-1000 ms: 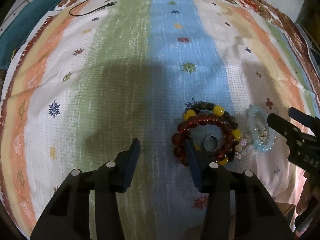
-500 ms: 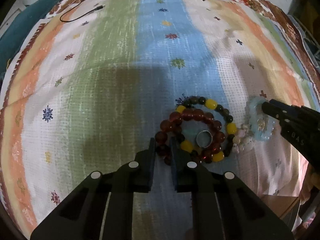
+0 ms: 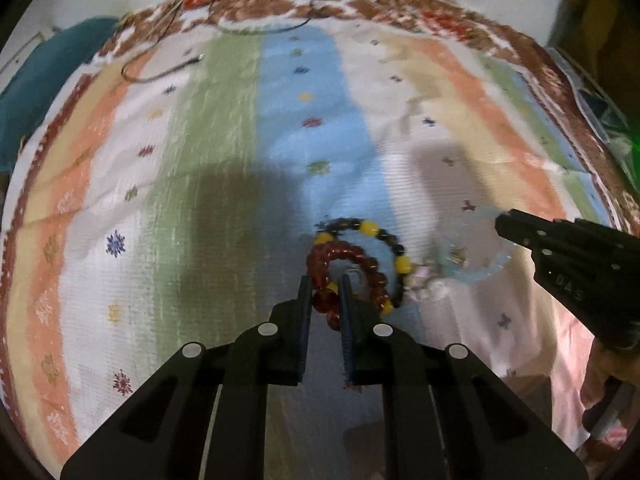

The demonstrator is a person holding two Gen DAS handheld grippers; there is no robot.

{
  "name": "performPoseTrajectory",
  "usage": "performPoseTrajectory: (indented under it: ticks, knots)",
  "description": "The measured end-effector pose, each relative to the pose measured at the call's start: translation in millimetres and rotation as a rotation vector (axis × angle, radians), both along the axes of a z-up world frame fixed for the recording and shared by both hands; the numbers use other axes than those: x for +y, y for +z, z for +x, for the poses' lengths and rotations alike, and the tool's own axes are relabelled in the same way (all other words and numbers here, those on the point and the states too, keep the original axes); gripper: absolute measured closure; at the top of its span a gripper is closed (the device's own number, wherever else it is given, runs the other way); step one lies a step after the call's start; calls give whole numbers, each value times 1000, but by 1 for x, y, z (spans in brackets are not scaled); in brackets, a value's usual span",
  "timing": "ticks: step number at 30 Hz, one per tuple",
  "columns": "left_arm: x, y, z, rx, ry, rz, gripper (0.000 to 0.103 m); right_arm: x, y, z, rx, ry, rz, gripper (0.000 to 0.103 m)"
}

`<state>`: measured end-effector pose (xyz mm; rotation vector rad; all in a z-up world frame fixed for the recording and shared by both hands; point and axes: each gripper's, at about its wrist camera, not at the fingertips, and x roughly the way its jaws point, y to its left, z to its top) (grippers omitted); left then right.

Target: Organize jewelry

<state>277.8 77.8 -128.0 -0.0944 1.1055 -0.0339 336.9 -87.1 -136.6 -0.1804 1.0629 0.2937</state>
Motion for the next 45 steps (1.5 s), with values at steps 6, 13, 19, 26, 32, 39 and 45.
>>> performPoseTrajectory:
  ticks: [6,13,19,26,32,39,45]
  knots:
    - [-4,15,-6,-19,-7,-6,91,-4,17,-16,-24,-5,16,91]
    - [-1,34,-15,-56,3,-19,103,1,29,-28,-48,12,18,91]
    - [0,25,-14,-6,21,-6,103,1,32,-37,-47,24,25,91]
    - [15,-3,-11,95,72,-20,101,5,34,-41,-47,42,24,91]
    - [26,-16,-7,132,109,-26,85,3,27,-37,-35,46,11,91]
    - [29,-33,1,166,120,-30,76,1,21,-32,-23,45,0,91]
    - [21,-42,10,180,106,-4,76,-2,18,-28,-18,46,-6,91]
